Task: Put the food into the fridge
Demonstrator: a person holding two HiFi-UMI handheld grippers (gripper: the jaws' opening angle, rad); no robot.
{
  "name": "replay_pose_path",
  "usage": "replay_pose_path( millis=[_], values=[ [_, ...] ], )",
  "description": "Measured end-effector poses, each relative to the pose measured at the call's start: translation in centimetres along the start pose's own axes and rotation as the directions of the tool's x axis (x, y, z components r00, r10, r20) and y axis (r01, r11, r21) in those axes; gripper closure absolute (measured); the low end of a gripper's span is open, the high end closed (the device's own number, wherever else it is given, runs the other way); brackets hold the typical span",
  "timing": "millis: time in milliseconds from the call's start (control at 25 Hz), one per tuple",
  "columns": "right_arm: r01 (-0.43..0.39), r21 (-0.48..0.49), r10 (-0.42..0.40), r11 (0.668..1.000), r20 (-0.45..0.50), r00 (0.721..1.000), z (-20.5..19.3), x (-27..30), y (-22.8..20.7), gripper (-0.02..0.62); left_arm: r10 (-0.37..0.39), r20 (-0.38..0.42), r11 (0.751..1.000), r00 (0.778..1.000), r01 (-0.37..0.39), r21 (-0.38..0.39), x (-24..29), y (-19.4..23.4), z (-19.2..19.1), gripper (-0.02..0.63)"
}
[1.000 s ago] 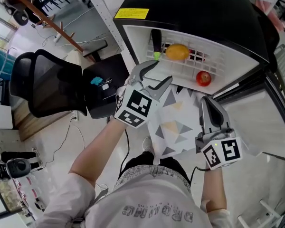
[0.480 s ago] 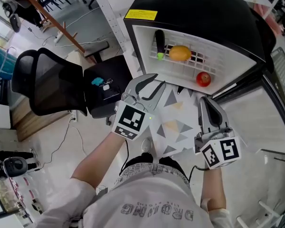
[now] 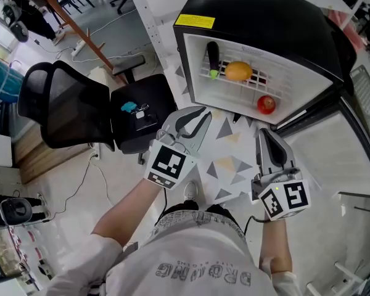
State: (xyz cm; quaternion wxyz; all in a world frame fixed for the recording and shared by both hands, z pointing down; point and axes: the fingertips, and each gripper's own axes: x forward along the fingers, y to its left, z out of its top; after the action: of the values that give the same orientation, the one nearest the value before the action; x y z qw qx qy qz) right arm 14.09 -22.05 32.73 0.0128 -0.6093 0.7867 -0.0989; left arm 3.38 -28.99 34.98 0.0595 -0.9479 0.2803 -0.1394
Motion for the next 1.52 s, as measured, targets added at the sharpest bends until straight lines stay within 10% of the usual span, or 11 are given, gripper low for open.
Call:
replay_pose_path(
  millis=[1520],
  values=[
    [-0.002, -0.068, 0.002, 0.998, -0.013, 1.0, 0.1, -0.5, 2.7, 0.594, 0.006, 0.054, 0.999, 0.999, -0.004, -0.039, -3.0, 1.2, 0.7, 0.598]
  ],
)
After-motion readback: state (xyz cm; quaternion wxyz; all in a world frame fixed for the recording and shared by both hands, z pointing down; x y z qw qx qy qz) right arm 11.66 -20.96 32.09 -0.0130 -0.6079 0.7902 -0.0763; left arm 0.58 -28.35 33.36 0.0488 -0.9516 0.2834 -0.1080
